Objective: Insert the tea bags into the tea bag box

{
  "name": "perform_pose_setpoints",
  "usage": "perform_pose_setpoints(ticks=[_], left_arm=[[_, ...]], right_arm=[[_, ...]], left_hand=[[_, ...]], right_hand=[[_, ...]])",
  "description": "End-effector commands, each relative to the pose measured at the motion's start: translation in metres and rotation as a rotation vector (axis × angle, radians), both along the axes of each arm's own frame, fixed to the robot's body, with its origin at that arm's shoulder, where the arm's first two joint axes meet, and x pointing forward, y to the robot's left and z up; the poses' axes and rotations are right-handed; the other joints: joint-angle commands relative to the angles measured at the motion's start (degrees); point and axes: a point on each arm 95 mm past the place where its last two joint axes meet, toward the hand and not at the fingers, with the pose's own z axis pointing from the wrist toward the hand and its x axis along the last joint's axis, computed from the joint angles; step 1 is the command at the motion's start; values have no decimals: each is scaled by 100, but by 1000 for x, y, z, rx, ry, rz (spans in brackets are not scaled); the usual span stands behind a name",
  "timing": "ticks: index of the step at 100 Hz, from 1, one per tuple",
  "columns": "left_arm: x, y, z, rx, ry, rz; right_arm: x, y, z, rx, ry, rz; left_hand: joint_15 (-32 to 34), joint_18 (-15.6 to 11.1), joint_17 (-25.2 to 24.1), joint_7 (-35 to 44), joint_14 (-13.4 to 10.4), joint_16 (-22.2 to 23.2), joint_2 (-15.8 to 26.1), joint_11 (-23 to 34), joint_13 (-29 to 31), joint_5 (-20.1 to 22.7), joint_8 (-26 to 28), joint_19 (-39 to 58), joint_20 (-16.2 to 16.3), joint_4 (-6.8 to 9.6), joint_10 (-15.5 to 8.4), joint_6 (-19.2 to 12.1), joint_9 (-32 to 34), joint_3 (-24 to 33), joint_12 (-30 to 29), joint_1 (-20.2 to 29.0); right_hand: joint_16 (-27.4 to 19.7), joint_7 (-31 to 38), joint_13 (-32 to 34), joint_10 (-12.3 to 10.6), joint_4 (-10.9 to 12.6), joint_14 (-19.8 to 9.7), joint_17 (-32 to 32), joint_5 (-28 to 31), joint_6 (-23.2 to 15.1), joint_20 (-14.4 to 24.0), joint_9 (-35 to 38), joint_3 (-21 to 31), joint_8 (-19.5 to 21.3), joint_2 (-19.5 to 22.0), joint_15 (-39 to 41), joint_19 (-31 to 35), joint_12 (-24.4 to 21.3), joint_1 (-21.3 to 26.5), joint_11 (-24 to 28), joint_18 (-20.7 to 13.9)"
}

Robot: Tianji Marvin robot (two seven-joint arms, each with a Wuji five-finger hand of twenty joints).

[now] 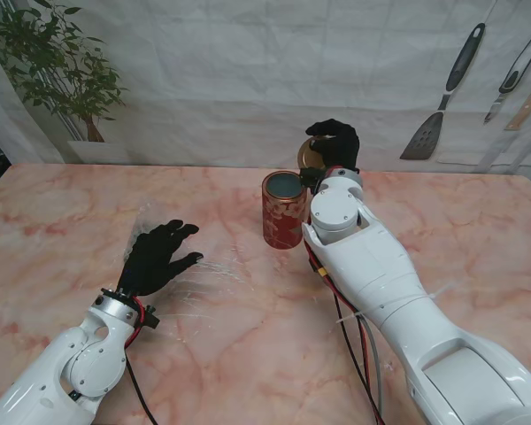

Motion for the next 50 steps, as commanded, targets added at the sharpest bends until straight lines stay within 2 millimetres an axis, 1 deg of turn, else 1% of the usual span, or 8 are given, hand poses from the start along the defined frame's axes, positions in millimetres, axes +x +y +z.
perform_pose_setpoints(ticks=[1, 50], left_arm=[[0, -1, 2, 5, 6, -4], [-1, 0, 2, 8, 1, 2]], right_arm=[[-1, 9, 5, 15, -12, 38], [-5, 34, 1, 76, 0, 153]], left_hand=[[-15, -43, -25, 26, -127, 21, 202, 14, 18, 129, 37, 156, 101, -33, -80, -45, -132, -103, 41, 271], [-29, -35, -42, 41, -132, 12, 194, -18, -11, 163, 47, 129, 88, -31, -49, -25, -135, -100, 36, 264]], right_hand=[[-5, -38, 56, 20, 249, 297, 99, 109, 22, 43, 71, 518, 70, 258, 317, 438, 48, 689, 233, -363], [10, -67, 13, 36, 247, 323, 82, 107, 49, 59, 41, 475, 81, 299, 323, 451, 60, 716, 221, -350]])
